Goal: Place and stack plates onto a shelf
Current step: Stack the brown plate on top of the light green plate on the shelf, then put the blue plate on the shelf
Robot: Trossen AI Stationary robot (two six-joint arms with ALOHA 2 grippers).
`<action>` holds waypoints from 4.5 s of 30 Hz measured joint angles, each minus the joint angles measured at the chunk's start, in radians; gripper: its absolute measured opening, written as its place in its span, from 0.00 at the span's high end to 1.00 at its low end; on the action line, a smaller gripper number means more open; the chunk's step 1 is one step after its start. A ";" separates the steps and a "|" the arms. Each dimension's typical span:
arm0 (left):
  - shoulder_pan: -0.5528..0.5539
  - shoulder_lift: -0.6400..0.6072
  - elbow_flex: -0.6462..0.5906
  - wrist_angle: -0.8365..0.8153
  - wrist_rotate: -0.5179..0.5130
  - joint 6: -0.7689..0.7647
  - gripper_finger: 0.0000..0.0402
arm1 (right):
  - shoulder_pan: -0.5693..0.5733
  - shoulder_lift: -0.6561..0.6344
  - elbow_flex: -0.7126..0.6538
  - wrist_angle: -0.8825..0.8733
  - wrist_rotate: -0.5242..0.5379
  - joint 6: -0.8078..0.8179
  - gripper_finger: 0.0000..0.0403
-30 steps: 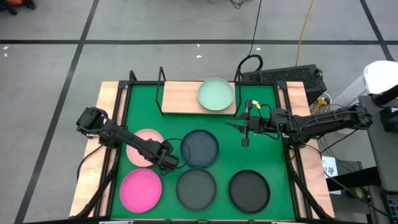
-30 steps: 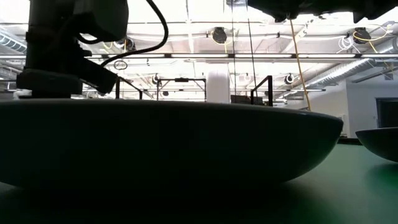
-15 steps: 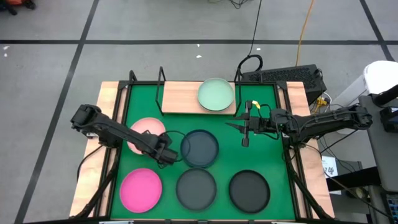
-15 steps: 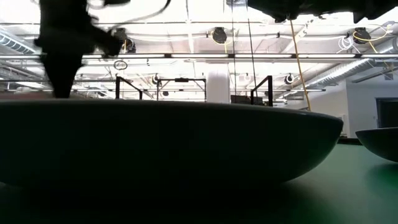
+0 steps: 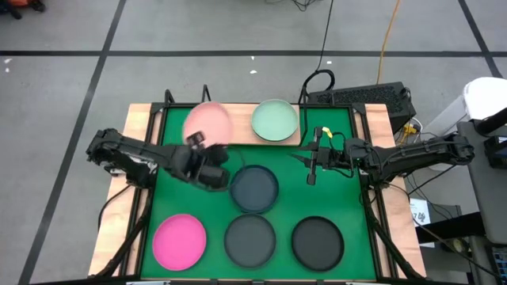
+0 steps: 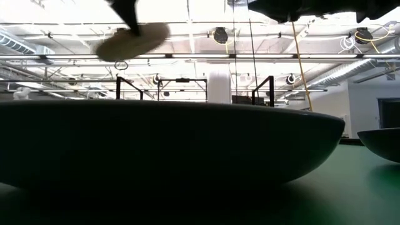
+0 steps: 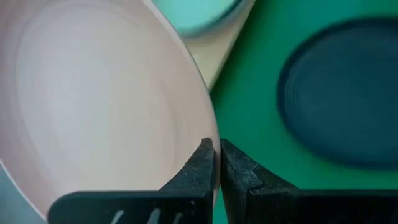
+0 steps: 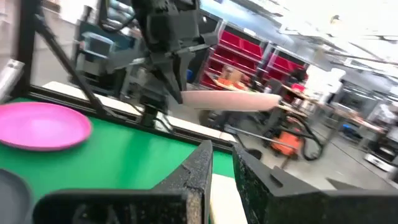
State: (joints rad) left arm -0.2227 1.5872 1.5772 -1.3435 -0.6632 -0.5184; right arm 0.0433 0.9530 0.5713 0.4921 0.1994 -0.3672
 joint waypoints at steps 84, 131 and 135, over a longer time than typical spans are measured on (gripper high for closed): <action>0.190 -0.470 -0.696 1.463 0.348 0.703 0.57 | 0.004 -0.247 0.000 -0.345 0.112 0.043 0.88; 0.248 -0.739 -1.164 1.850 0.217 0.688 0.57 | 0.170 0.583 0.224 -0.549 -0.175 -0.096 0.70; 0.248 -0.739 -1.164 1.831 0.242 0.657 0.57 | 0.182 0.583 0.224 -0.530 -0.168 -0.142 0.67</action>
State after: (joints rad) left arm 0.0257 0.8486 0.4133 0.4873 -0.4207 0.1387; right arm 0.2251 1.5360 0.7952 -0.0375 0.0311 -0.5091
